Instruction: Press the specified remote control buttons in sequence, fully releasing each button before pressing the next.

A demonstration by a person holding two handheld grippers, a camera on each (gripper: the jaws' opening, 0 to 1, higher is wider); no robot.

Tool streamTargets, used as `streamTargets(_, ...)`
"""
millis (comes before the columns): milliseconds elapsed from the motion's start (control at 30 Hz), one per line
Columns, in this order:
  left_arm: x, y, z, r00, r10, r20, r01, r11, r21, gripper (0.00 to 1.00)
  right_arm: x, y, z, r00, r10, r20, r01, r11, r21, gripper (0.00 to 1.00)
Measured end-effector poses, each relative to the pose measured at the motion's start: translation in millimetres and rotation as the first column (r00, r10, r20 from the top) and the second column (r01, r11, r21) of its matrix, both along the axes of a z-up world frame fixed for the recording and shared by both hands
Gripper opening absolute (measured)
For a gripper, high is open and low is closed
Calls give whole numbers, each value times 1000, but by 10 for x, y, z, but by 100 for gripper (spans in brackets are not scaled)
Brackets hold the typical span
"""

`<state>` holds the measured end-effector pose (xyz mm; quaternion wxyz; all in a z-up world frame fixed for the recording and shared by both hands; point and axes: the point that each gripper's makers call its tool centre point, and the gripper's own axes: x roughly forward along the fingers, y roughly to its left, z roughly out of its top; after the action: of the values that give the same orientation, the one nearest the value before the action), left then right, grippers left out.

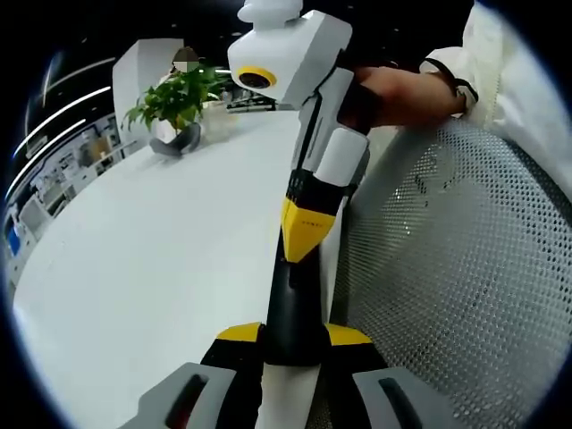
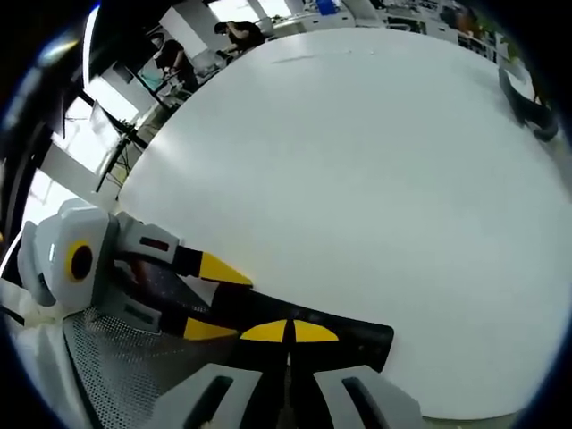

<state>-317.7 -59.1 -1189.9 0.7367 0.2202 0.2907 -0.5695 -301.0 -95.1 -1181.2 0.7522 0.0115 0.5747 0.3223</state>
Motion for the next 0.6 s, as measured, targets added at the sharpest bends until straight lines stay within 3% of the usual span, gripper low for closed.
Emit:
streamTargets(267, -4, -3, 3, 1000, -1, 0, 1, 1000, 0, 25, -50, 3, -2, 1000, 4, -28, -4, 1000, 1, 0)
streamTargets(367, -5, -2, 3, 1000, -1, 0, 1, 1000, 0, 25, -112, 14, -16, 997, 12, -74, -12, 1000, 5, 0)
streamTargets(600, -6, 0, 1, 1000, -1, 1, 1, 1000, 1, 25, -124, 10, -16, 996, 0, -89, 1, 1000, 10, 0)
